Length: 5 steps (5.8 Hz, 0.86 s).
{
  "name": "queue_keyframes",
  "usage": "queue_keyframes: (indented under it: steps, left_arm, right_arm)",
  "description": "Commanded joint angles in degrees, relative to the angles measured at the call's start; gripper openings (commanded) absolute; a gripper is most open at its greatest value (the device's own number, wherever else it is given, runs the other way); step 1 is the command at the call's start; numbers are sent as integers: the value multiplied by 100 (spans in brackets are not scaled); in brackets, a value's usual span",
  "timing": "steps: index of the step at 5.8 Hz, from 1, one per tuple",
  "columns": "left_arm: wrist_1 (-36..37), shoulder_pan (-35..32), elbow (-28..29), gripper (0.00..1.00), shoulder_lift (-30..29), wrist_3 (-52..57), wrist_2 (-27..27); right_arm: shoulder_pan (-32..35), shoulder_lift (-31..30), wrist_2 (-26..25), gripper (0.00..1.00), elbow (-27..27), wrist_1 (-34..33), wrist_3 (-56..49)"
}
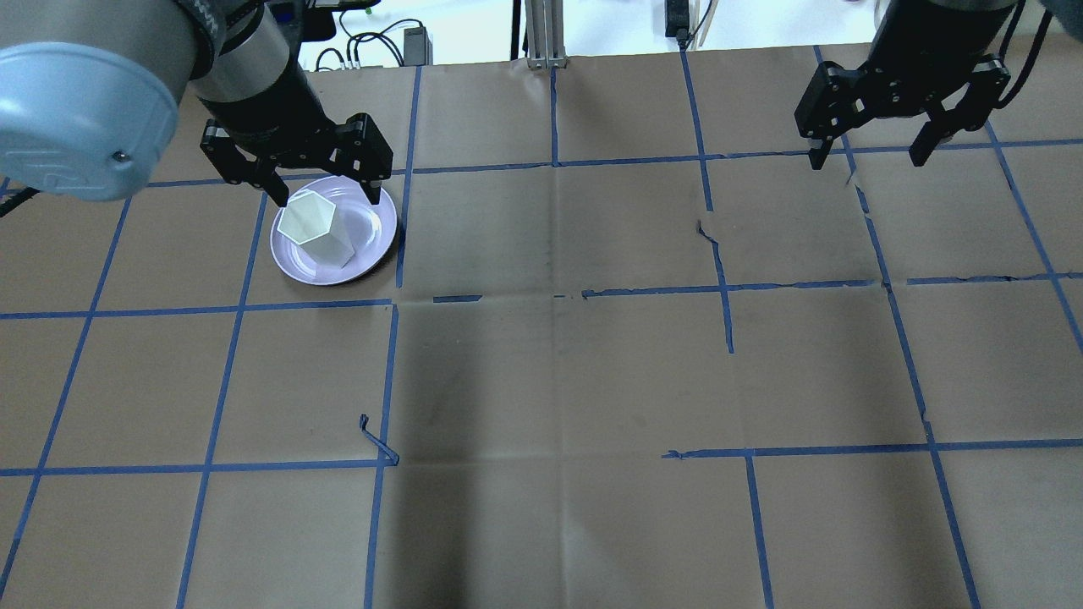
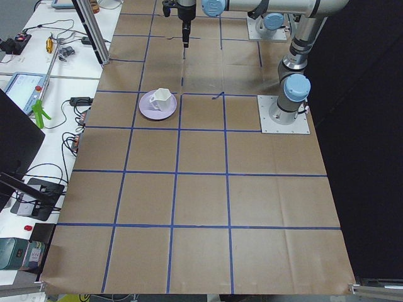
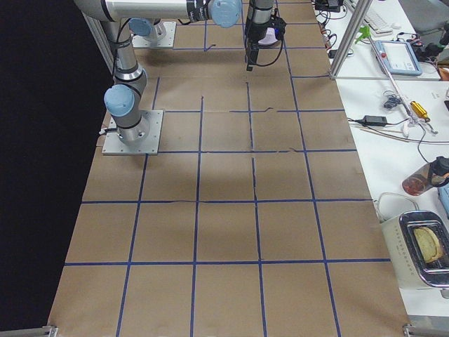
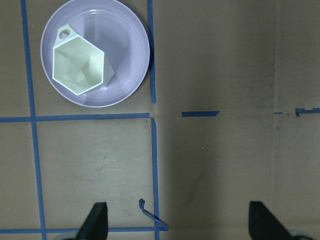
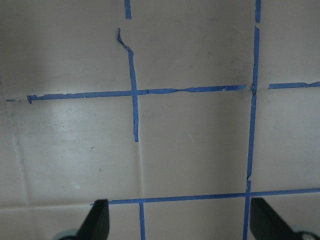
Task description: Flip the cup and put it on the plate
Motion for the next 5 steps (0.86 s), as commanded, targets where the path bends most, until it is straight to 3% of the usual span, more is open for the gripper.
queue_keyframes:
  steps: [1,5]
  left_arm:
    - [-70,223,24,100,36,139,-44]
    - [-53,171,32,100,-7,78,-36]
  right_arm:
    - [0,0,0,100,0,0,0]
    - [0,0,0,100,0,0,0]
